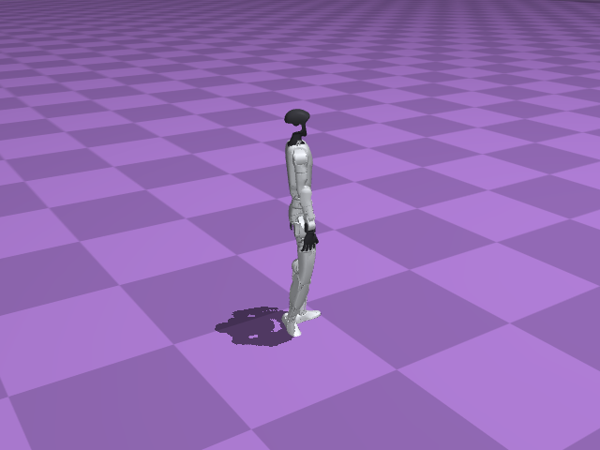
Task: In place motions
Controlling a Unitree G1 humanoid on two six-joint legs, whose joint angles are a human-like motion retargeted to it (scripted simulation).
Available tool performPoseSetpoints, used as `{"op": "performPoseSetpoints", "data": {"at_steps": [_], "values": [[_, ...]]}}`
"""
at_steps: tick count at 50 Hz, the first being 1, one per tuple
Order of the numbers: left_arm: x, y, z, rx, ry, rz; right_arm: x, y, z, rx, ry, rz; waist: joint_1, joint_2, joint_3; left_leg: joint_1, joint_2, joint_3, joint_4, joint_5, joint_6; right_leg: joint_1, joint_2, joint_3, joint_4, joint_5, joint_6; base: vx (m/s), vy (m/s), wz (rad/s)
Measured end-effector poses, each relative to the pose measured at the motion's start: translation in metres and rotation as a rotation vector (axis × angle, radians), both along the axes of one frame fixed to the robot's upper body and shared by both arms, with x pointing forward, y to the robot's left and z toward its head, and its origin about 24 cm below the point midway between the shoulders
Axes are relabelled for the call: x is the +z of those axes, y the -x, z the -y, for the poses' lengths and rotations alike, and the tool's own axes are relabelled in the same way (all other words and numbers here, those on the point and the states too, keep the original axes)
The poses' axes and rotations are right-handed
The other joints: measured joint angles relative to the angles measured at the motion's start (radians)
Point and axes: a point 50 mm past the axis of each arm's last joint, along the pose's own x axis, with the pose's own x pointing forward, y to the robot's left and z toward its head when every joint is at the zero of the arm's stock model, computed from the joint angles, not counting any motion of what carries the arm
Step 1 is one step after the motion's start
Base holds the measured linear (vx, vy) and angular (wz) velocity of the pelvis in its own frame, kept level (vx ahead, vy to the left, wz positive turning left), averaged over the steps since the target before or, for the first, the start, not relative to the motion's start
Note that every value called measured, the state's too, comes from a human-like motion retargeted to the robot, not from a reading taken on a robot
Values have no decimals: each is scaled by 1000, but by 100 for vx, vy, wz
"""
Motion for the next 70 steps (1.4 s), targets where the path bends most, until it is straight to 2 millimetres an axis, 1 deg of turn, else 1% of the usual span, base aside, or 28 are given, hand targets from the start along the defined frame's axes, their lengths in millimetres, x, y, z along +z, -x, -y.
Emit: {"op": "performPoseSetpoints", "data": {"at_steps": [2, 3, 5, 8, 10, 13, 15, 17, 18, 21, 25, 27, 28, 30, 33, 35, 37, 39, 45, 48, 51, 55, 59, 62, 63, 65, 67, 70], "values": [[0, -20, 0, -22, 11, 54, 1, -5, 6, 56, 43, 11, 120, -23, 0, -9, -1, 100, 8, -16, 4, -103, -87, 248, 166, 29, -41, 15, -13, -146], [0, -27, 0, -35, 17, 75, 1, -6, 7, 83, 60, 15, 152, -37, -3, -16, -10, 127, 7, -19, 8, -156, -98, 368, 218, 31, -60, 15, -16, -97], [0, -37, -1, -68, 31, 109, 1, -8, 8, 122, 79, 25, 175, -57, -10, -37, -26, 139, 6, -15, 17, -251, -58, 615, 267, -21, 13, 15, -22, 20], [2, -48, -6, -129, 39, 137, 1, -14, 0, 115, 58, 61, 103, -38, -5, -79, -9, 39, 22, 9, 24, -295, 110, 853, 215, -142, 115, 4, -27, 182], [3, -51, -10, -158, 33, 142, 0, -20, -8, 91, 27, 85, -2, -10, 9, -109, -3, -82, 36, 29, 29, -302, 170, 853, 148, -203, 134, -2, -26, 301], [3, -51, -15, -180, 26, 132, 0, -24, -15, 75, -22, 100, -131, -11, 35, -115, -47, -218, 31, 55, 36, -307, 244, 877, -11, -271, 96, -1, -19, 277], [4, -50, -18, -194, 23, 116, 0, -23, -18, 80, -42, 95, -165, -40, 53, -92, -92, -271, 17, 69, 36, -291, 262, 909, -129, -286, -6, 3, -8, 171], [4, -44, -20, -208, 16, 83, -1, -16, -17, 96, -50, 71, -143, -94, 44, -72, -147, -274, 1, 82, 29, -265, 264, 980, -165, -305, -4, 7, 3, 36], [4, -41, -21, -217, 11, 64, -1, -13, -16, 106, -54, 55, -96, -120, 34, -72, -164, -246, -5, 84, 25, -260, 221, 875, -169, -302, -23, -3, 3, -19], [4, -37, -16, -253, -36, 14, -1, -8, -11, 125, -52, 13, -28, -132, 55, -81, -174, -272, 6, 111, 10, -273, 177, 839, -151, -303, 9, -16, -2, 38], [3, -31, -9, -230, -59, 21, 1, -13, -2, 228, -22, -14, -22, -136, 73, -100, -193, -333, 40, 147, -21, -262, 173, 821, -195, -286, -1, -13, -1, 51], [2, -26, -4, -263, -27, 7, 2, -15, 1, 251, 4, 0, -58, -114, 61, -70, -221, -475, 20, 155, -7, -266, 164, 764, -199, -281, 3, -5, 3, 98], [1, -24, -2, -281, -15, 0, 2, -17, 2, 253, 20, 16, -94, -105, 62, -52, -241, -606, 11, 168, -6, -263, 152, 723, -198, -281, 6, -6, 7, 107], [1, -24, 2, -257, -10, 4, 2, -21, 3, 254, 31, 50, -95, -102, 75, -32, -263, -766, 4, 189, -14, -262, 152, 730, -189, -276, 7, -6, 9, -2], [1, -26, 2, -213, -3, 14, 2, -26, -1, 231, 17, 84, -85, -96, 90, -13, -266, -887, 4, 194, -44, -269, 156, 771, -160, -267, 11, 1, 14, -89], [2, -27, -2, -241, 1, 1, 3, -30, -4, 218, 4, 92, -72, -103, 94, -20, -254, -834, 9, 174, -43, -281, 156, 831, -139, -259, 9, 4, 22, -151], [3, -27, -6, -306, 16, -25, 3, -34, -8, 216, -17, 105, -57, -107, 93, -43, -247, -724, 25, 140, 6, -295, 165, 909, -133, -239, 5, 0, 30, -189], [4, -25, -9, -373, 35, -59, 3, -37, -12, 224, -39, 127, -78, -84, 89, -38, -234, -659, 19, 119, 43, -307, 198, 957, -131, -218, -3, -1, 31, -161], [5, -22, -20, -488, 59, -106, 6, -52, -23, 282, -73, 191, -177, -41, 98, -17, -155, -414, -3, 60, 48, -370, 271, 1113, -136, -132, -43, -21, 47, -226], [7, -12, -26, -515, 32, -138, 7, -57, -27, 326, -92, 190, -194, -26, 88, -2, -107, -206, -20, 17, 39, -413, 319, 1175, -140, -139, -77, -35, 57, -356], [9, -1, -32, -538, 31, -192, 7, -61, -25, 322, -80, 187, -236, 12, 98, 16, -42, -10, -33, -17, 20, -437, 305, 1034, -137, -203, -141, -53, 66, -355], [11, 11, -37, -557, 40, -256, 9, -67, -16, 200, -53, 197, -248, 54, 99, 54, 20, 273, -67, -56, -23, -424, 219, 626, -120, -343, -210, -55, 74, -399], [11, 21, -39, -551, 27, -274, 10, -62, 7, 49, 25, 183, -216, 100, 70, 78, 55, 432, -75, -98, -68, -345, 143, 209, -87, -448, -184, -41, 68, -368], [11, 25, -37, -528, 22, -272, 12, -52, 29, -81, 131, 173, -196, 128, 34, 88, 74, 503, -58, -123, -103, -266, 106, -67, -89, -441, -121, -39, 58, -269], [11, 25, -36, -514, 26, -268, 12, -47, 37, -121, 168, 167, -196, 128, 23, 99, 71, 525, -51, -130, -116, -256, 105, -103, -106, -413, -103, -28, 47, -227], [10, 26, -32, -477, 44, -256, 14, -36, 49, -190, 232, 145, -174, 117, -2, 122, 60, 583, -36, -135, -142, -273, 100, -48, -133, -332, -122, -19, 36, -251], [9, 25, -29, -438, 58, -237, 14, -26, 56, -240, 274, 111, -144, 107, -28, 139, 53, 651, -15, -128, -162, -314, 114, 96, -125, -346, -127, -28, 25, -233], [7, 15, -26, -408, 65, -193, 15, -13, 59, -288, 305, 61, -192, 117, -28, 164, 86, 660, 46, -90, -145, -319, 130, 159, -143, -350, -123, -28, 11, -116]]}}
